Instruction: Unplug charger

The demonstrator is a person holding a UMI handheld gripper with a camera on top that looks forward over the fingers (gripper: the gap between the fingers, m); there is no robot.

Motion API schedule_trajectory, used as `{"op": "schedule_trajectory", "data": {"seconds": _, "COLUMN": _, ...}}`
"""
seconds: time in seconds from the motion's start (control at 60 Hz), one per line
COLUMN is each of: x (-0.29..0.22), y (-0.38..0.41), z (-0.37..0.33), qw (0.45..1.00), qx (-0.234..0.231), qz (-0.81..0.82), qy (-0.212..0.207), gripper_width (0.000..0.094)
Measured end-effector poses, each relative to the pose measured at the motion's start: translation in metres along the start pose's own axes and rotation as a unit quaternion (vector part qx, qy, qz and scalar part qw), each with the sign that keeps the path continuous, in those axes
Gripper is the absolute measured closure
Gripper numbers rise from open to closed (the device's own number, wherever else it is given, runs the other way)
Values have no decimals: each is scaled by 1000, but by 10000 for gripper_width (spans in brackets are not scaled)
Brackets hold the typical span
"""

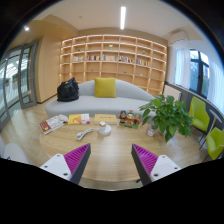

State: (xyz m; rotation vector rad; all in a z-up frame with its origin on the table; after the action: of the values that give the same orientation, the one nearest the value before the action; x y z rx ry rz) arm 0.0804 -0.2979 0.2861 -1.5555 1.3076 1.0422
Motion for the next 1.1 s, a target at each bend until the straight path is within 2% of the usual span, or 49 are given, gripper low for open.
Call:
{"op": "schedule_trajectory", "data": {"seconds": 0.217, "x": 26, "y": -1, "z": 28, "qw": 1000, "qx": 7, "qz": -5, "qy": 29, "gripper_width": 86}}
{"op": "schedule_trajectory", "data": {"seconds": 0.383, "x": 55, "y": 16, "z": 99, "qw": 999, "qx": -1, "qz": -4, "qy": 37, "gripper_width": 86}}
{"op": "schedule_trajectory", "data": {"seconds": 0.9, "x": 91, "y": 61, "z": 400, "qw": 999, "qx": 10, "qz": 47, "qy": 0, "gripper_width": 113}}
{"op": "schedule_trajectory", "data": {"seconds": 0.983, "x": 92, "y": 64, "z": 429, "qw": 998, "qx": 12, "qz": 57, "qy": -5, "gripper_width": 185}}
{"op": "schedule_trajectory", "data": {"seconds": 1.1, "x": 96, "y": 65, "z": 454, "qw": 998, "qx": 18, "qz": 53, "qy": -4, "gripper_width": 443}}
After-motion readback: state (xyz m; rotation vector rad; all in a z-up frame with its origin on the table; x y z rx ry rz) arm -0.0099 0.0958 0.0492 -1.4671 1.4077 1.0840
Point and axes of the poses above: the point between the fingertips, and its own axes, seen from behind it with the camera up: y to the left, x down, z forward, the way the camera looks, the point moved 3 cm from there along -z, backward, against the way the camera looks, and after that the axes turned 9 degrees about -y, right-handed, at the moved point
